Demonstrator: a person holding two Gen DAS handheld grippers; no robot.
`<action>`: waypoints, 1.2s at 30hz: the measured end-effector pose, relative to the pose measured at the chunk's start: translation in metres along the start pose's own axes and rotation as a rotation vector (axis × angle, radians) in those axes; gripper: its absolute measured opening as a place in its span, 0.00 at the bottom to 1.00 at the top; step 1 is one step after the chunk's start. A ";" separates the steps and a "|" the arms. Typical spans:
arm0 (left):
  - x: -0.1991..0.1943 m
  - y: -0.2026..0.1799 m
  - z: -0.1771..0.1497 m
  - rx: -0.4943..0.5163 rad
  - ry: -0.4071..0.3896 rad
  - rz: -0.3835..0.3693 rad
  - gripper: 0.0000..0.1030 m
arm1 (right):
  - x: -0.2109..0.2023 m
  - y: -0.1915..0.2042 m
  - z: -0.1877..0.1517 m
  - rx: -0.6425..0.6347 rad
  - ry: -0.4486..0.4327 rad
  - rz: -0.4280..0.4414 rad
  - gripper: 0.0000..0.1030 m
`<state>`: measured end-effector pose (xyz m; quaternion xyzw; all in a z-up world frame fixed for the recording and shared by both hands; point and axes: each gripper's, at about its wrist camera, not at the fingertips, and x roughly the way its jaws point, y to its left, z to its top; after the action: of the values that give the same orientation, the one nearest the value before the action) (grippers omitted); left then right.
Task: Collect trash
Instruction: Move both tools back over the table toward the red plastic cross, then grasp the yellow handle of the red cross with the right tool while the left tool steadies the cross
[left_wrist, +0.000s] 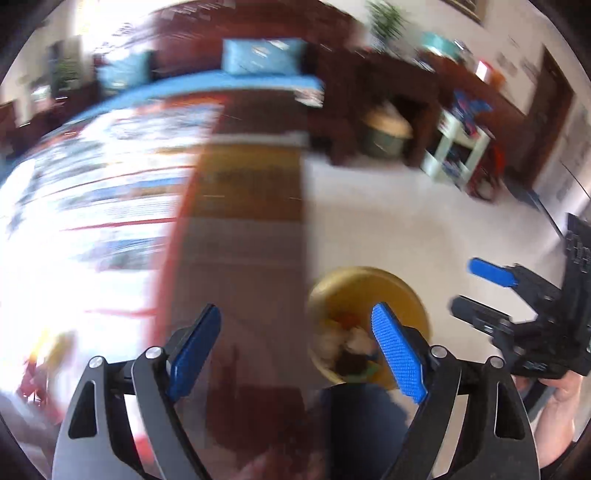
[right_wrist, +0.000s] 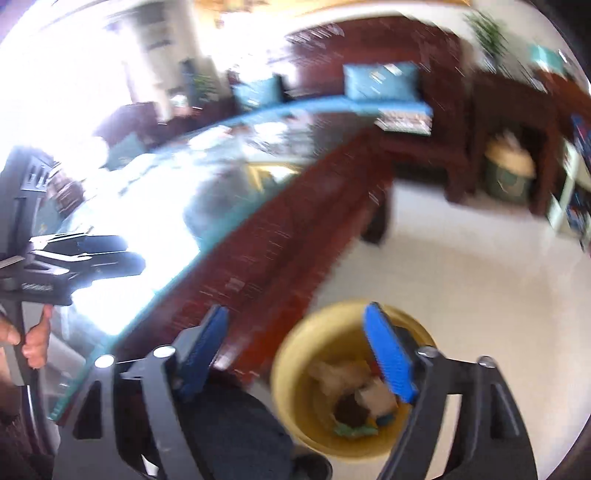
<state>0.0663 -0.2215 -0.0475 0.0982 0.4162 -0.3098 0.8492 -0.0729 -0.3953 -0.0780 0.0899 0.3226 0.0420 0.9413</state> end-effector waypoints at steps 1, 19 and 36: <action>-0.016 0.016 -0.008 -0.026 -0.027 0.036 0.84 | 0.002 0.019 0.006 -0.029 -0.003 0.044 0.78; -0.115 0.184 -0.072 -0.219 -0.141 0.363 0.91 | 0.100 0.259 0.068 -0.472 0.086 0.350 0.77; -0.069 0.228 -0.074 -0.065 -0.052 0.207 0.81 | 0.189 0.275 0.081 -0.641 0.269 0.450 0.73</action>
<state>0.1257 0.0207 -0.0619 0.1047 0.3914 -0.2092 0.8900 0.1196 -0.1115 -0.0748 -0.1457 0.3858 0.3567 0.8383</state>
